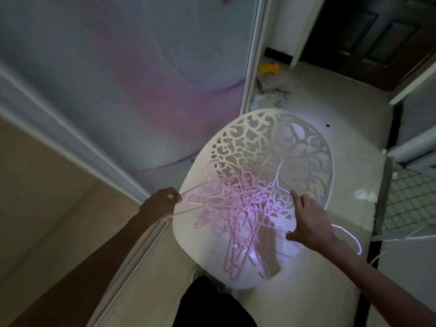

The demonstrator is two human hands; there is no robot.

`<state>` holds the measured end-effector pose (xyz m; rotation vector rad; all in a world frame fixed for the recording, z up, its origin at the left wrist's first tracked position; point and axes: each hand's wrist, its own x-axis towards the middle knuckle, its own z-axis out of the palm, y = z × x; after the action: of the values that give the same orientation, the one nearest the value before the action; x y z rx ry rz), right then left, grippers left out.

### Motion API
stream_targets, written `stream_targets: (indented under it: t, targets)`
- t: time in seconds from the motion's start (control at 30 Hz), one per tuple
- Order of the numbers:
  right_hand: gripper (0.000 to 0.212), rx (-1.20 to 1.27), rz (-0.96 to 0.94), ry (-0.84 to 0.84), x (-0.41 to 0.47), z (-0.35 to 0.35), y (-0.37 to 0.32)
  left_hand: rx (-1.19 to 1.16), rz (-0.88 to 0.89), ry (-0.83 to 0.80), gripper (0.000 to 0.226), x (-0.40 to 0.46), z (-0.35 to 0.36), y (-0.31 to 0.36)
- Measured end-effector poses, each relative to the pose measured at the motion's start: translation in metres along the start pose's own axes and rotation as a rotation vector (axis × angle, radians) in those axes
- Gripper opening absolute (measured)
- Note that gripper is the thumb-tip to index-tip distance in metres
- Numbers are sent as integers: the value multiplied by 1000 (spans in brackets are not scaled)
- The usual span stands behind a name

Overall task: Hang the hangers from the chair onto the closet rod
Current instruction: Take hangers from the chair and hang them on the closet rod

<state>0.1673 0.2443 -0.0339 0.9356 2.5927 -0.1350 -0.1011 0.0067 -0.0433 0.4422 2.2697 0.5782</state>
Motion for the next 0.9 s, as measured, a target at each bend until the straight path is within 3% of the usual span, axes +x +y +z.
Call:
stream_targets:
  t: [0.17, 0.3, 0.47, 0.7, 0.8, 0.83, 0.9]
  targets:
    - [123, -247, -175, 219, -20, -38, 2, -54, -47, 62, 14, -53, -28, -14]
    - [126, -413, -86, 70, -45, -74, 2, -263, -140, 83, 15, -82, -39, -26]
    - [122, -312, -118, 75, -73, -101, -21, -524, -210, 85, 23, -124, -57, -44]
    - [130, -222, -147, 68, -149, -96, -102, -594, -177, 144, 18, -216, -95, -100]
    - [142, -285, -279, 212, -184, -86, -145, -724, -190, 132, 22, -267, -113, -138]
    - [144, -283, -278, 168, -189, -77, -157, -769, -187, 123, 22, -283, -119, -150]
    - [132, -239, -397, 287, -193, -60, -191, -830, -182, 126, 23, -316, -133, -176]
